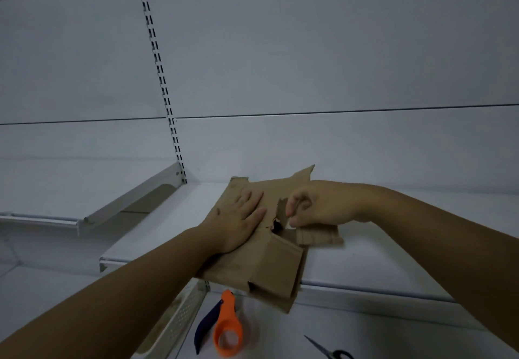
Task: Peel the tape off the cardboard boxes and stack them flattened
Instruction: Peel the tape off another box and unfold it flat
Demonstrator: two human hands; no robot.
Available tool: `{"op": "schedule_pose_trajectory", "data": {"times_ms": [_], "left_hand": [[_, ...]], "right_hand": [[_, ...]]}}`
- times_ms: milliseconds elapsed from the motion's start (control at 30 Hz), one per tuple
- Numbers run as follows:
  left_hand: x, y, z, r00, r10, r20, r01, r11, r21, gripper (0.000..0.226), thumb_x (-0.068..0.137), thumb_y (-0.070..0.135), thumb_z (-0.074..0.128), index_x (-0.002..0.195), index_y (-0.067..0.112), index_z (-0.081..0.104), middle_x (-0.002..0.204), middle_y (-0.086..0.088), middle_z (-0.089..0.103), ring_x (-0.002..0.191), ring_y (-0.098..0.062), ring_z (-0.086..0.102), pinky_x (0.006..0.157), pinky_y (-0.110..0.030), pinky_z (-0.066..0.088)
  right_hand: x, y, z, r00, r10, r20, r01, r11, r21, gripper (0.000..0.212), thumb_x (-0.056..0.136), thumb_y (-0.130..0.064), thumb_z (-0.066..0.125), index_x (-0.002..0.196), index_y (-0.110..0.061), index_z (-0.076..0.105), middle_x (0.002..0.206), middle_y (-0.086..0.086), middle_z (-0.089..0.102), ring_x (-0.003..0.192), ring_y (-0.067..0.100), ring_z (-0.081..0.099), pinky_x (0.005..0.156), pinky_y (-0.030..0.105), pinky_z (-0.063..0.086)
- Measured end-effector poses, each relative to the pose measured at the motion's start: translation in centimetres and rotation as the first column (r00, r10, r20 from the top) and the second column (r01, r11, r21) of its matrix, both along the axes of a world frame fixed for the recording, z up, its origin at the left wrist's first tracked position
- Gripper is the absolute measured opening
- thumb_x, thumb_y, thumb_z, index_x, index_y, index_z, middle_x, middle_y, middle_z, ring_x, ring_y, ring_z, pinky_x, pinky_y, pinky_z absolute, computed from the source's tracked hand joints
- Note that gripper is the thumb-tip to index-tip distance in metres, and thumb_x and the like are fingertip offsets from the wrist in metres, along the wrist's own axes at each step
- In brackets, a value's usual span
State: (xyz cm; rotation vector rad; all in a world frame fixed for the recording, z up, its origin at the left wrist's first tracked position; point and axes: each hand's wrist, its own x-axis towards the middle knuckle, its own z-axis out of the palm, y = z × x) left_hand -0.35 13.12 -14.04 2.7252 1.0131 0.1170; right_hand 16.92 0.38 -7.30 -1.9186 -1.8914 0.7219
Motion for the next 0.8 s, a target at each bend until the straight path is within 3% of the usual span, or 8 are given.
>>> {"op": "schedule_pose_trajectory", "data": {"times_ms": [67, 167, 333, 433, 533, 633, 700, 800], "left_hand": [[-0.4, -0.1, -0.5, 0.999, -0.011, 0.042, 0.011, 1.0, 0.002, 0.056, 0.098, 0.047, 0.011, 0.146, 0.032, -0.012, 0.157, 0.008, -0.013, 0.142, -0.005, -0.014, 0.115, -0.052, 0.003], [-1.1, -0.3, -1.1, 0.984, -0.006, 0.177, 0.007, 1.0, -0.002, 0.055, 0.095, 0.054, 0.013, 0.145, 0.04, -0.008, 0.157, 0.011, -0.01, 0.142, -0.003, -0.011, 0.116, -0.048, -0.002], [-1.3, -0.3, -0.7, 0.975, -0.003, 0.223, 0.011, 0.999, -0.034, 0.055, 0.095, 0.054, 0.019, 0.145, 0.042, 0.0, 0.157, 0.013, -0.004, 0.142, -0.003, -0.006, 0.117, -0.047, -0.001], [-1.3, 0.2, 0.4, 0.964, -0.019, 0.265, 0.063, 0.985, -0.159, 0.053, 0.096, 0.051, 0.026, 0.145, 0.043, 0.009, 0.158, 0.011, 0.004, 0.143, -0.006, 0.002, 0.117, -0.037, 0.002], [-1.5, 0.4, 2.1, 0.955, -0.023, 0.297, 0.107, 0.957, -0.27, 0.049, 0.097, 0.042, 0.034, 0.143, 0.048, 0.017, 0.155, 0.01, 0.016, 0.142, -0.012, 0.015, 0.113, -0.032, 0.011], [-1.2, 0.5, 4.3, 0.937, -0.013, 0.349, 0.148, 0.92, -0.364, 0.041, 0.096, 0.024, 0.044, 0.133, 0.04, 0.041, 0.147, 0.0, 0.037, 0.129, -0.014, 0.038, 0.107, -0.029, 0.028], [-0.4, 0.1, 5.5, 0.938, 0.003, 0.348, 0.143, 0.908, -0.393, 0.026, 0.09, 0.036, 0.054, 0.115, 0.034, 0.06, 0.129, 0.001, 0.056, 0.11, -0.008, 0.053, 0.089, -0.022, 0.04], [1.5, -0.7, 5.6, 0.959, 0.007, 0.285, 0.076, 0.958, -0.278, 0.045, 0.079, 0.057, 0.059, 0.11, 0.025, 0.057, 0.108, 0.003, 0.063, 0.095, -0.011, 0.059, 0.08, -0.027, 0.045]], "right_hand": [[1.4, -0.2, -0.7, 0.998, -0.032, -0.061, 0.035, 0.999, 0.041, 0.007, 0.084, -0.029, 0.065, 0.09, -0.03, 0.066, 0.094, -0.009, 0.069, 0.088, 0.006, 0.063, 0.077, 0.023, 0.051], [2.7, -0.3, -1.8, 0.991, -0.056, -0.12, 0.064, 0.996, 0.062, 0.008, 0.086, -0.026, 0.064, 0.087, -0.028, 0.071, 0.093, -0.013, 0.07, 0.087, 0.0, 0.064, 0.076, 0.015, 0.047], [2.6, 1.1, -3.5, 0.982, -0.191, 0.001, 0.181, 0.928, 0.325, 0.004, 0.085, -0.028, 0.062, 0.088, -0.028, 0.065, 0.082, -0.015, 0.064, 0.076, 0.01, 0.064, 0.062, 0.016, 0.045], [2.3, 1.9, -3.5, 0.981, -0.185, 0.058, 0.133, 0.857, 0.497, 0.016, 0.088, -0.032, 0.058, 0.102, -0.027, 0.064, 0.098, -0.012, 0.062, 0.086, 0.011, 0.061, 0.065, 0.019, 0.043], [2.2, 3.0, -2.4, 0.976, -0.165, 0.144, 0.046, 0.796, 0.603, 0.022, 0.093, -0.027, 0.049, 0.106, -0.018, 0.065, 0.104, -0.007, 0.056, 0.088, 0.006, 0.051, 0.07, 0.023, 0.037], [1.4, 3.9, -1.2, 0.968, -0.169, 0.187, 0.017, 0.782, 0.622, 0.018, 0.092, -0.03, 0.047, 0.084, -0.016, 0.056, 0.085, -0.009, 0.047, 0.072, 0.003, 0.043, 0.065, 0.025, 0.031], [0.7, 4.5, -0.6, 0.949, -0.188, 0.255, -0.016, 0.776, 0.631, 0.021, 0.091, -0.034, 0.046, 0.08, -0.017, 0.051, 0.083, -0.004, 0.049, 0.072, 0.011, 0.045, 0.061, 0.028, 0.035], [-0.2, 5.2, 0.3, 0.945, -0.129, 0.3, -0.068, 0.821, 0.568, 0.022, 0.092, -0.032, 0.045, 0.083, -0.016, 0.057, 0.087, -0.002, 0.057, 0.077, 0.015, 0.052, 0.067, 0.03, 0.043]]}}
